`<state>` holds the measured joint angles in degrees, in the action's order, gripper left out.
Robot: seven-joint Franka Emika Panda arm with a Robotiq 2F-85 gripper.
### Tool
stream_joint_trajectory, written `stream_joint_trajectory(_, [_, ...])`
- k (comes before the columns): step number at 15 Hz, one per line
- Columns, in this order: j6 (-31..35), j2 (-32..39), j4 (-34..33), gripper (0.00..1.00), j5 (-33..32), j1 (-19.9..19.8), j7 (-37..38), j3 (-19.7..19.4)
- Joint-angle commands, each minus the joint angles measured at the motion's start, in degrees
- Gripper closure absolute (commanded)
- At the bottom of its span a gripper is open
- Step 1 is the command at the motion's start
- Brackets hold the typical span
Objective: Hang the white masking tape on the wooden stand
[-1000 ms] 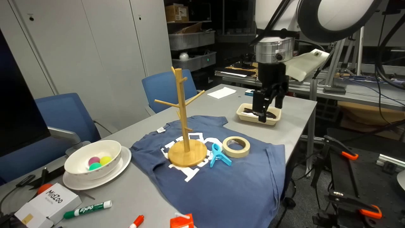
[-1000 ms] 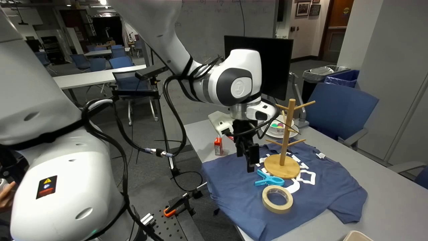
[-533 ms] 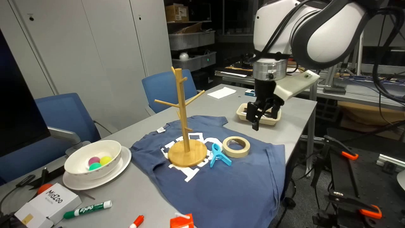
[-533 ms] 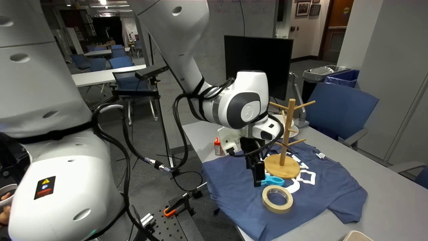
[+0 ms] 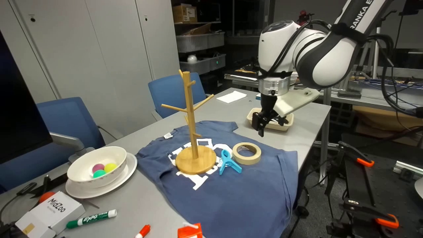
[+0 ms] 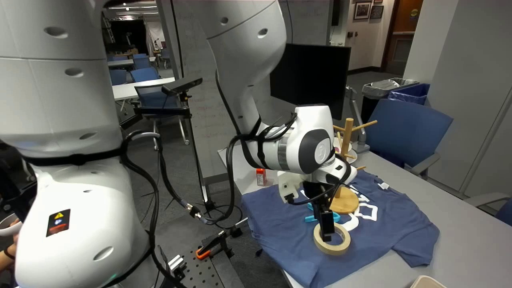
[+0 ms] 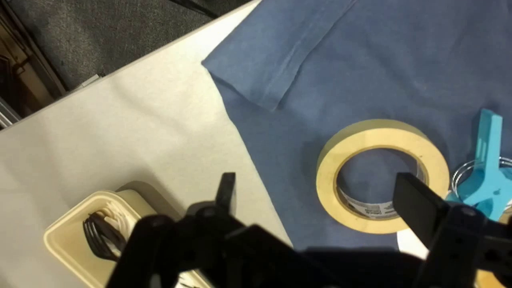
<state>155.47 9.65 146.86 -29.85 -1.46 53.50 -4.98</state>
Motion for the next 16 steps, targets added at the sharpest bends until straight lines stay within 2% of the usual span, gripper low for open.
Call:
stream_joint_trajectory(1, [0.66,3.54,-4.79,0.0,-4.45,3.8,5.58,-3.68])
stream_joint_trajectory(4, [0.07,4.67,-7.2,0.0,-4.78,5.14,7.77,-4.73])
stream_joint_trajectory(5, [0.0,3.09,-5.11,0.0,-2.85,4.44,4.72,-4.25])
stream_joint_trajectory(12, [0.74,4.27,-6.17,0.0,-2.76,4.81,5.27,-4.66])
stream_joint_trajectory(16, [3.28,6.6,-5.59,0.0,0.03,4.04,3.1,-4.24])
